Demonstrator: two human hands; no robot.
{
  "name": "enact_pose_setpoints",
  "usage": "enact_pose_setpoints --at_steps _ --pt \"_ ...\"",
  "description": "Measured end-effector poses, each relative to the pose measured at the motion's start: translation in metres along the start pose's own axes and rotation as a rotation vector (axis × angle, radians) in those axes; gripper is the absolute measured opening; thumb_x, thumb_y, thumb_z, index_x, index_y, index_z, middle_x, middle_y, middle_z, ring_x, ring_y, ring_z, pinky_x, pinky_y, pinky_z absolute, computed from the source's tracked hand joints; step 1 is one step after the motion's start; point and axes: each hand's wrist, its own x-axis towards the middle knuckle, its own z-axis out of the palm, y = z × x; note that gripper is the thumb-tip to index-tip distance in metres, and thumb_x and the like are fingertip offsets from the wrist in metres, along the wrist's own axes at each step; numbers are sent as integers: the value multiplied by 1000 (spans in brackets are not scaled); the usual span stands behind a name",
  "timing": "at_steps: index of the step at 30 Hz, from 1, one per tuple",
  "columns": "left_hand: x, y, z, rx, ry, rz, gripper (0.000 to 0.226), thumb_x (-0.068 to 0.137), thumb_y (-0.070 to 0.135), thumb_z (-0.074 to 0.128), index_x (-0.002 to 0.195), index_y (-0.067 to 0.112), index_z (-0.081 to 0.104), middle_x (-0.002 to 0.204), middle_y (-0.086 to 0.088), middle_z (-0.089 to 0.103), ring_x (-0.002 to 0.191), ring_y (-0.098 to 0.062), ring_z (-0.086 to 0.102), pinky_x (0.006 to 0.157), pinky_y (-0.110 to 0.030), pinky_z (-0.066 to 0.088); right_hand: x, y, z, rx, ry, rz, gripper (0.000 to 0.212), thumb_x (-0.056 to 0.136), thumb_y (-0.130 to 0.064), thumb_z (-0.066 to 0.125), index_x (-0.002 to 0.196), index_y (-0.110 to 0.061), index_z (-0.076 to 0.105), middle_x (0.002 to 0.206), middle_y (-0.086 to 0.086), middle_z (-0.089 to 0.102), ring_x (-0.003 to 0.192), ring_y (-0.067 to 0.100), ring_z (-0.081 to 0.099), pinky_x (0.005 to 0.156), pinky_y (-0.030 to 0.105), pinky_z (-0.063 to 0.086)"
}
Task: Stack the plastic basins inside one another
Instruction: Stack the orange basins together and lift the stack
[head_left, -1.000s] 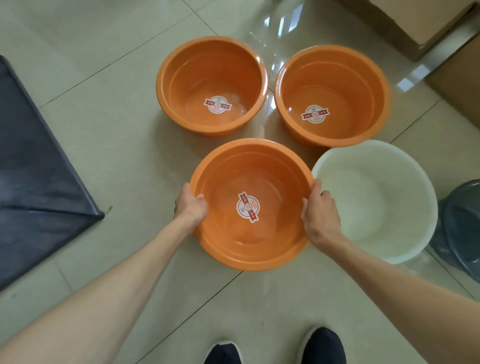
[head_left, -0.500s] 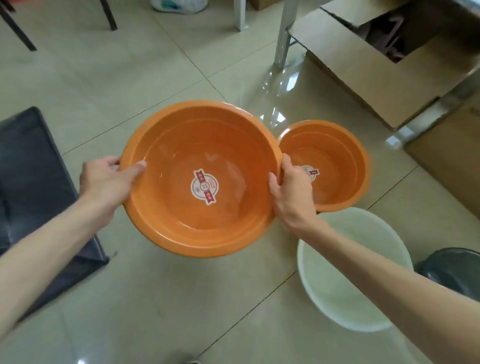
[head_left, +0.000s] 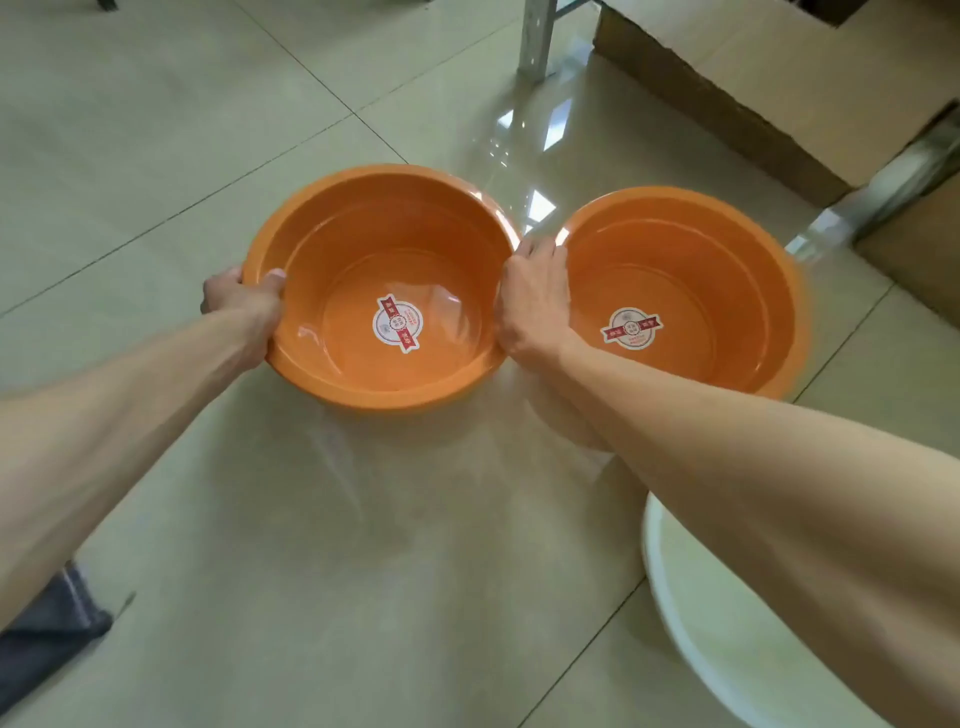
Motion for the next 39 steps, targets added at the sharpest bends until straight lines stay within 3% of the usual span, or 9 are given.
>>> enact_pose_setpoints --at_steps 5,9,12,15,20,22,29,34,39 --pt "-10 -32 -11 29 19 -40 40 83 33 70 117 12 67 109 -11 69 91 -28 66 87 -43 56 -23 -6 12 252 -78 57 83 92 -22 62 153 2 11 130 27 50 117 40 57 92 39 44" --pt "-6 -62 -51 -111 17 -88 63 64 50 79 112 10 67 106 -5 71 94 -26 69 86 -45 56 -47 2 -30 451 -32 -1 61 90 -13 48 147 -7 27 112 22 54 99 39 61 75 38 42" --pt "12 -41 -53 -273 -75 -92 95 41 74 78 120 23 68 111 -2 75 82 -12 74 59 -32 61 -44 33 -83 596 18 -4 74 73 -34 34 142 -8 36 100 18 62 90 37 62 76 40 47" --pt "-86 85 -24 -270 -148 28 28 72 50 71 80 25 62 66 17 72 59 3 67 42 -19 52 -24 87 -118 590 142 75 67 80 -22 34 146 -10 36 93 13 66 80 29 64 77 46 55" --pt "-160 169 70 -154 -243 255 9 75 26 71 68 27 65 89 0 74 81 -25 72 66 -48 61 1 190 -152 499 294 330 55 87 -5 43 142 -9 40 100 9 66 84 23 64 79 39 56" --pt "-177 170 104 -97 -259 228 11 78 25 68 68 26 62 87 2 72 84 -26 72 74 -42 60 -1 223 -148 452 241 390 56 88 -5 43 143 -11 39 110 11 63 93 27 62 82 40 54" --pt "-193 111 187 86 -267 240 35 94 27 54 128 23 61 124 -8 65 112 -30 62 97 -36 48 -23 272 -69 283 81 537 40 88 -10 51 128 -12 55 128 16 52 113 36 54 95 44 47" --pt "-180 65 215 106 -277 191 41 101 25 46 141 19 46 135 -8 57 120 -29 57 96 -39 46 -36 270 -31 461 84 501 80 91 -2 44 156 -33 10 134 12 46 105 26 57 103 42 45" --pt "-180 53 216 55 -245 229 38 100 24 49 138 19 52 131 -5 61 115 -26 60 96 -38 48 -38 272 -23 601 95 507 84 91 -3 45 155 -42 7 128 8 57 104 28 64 97 44 51"
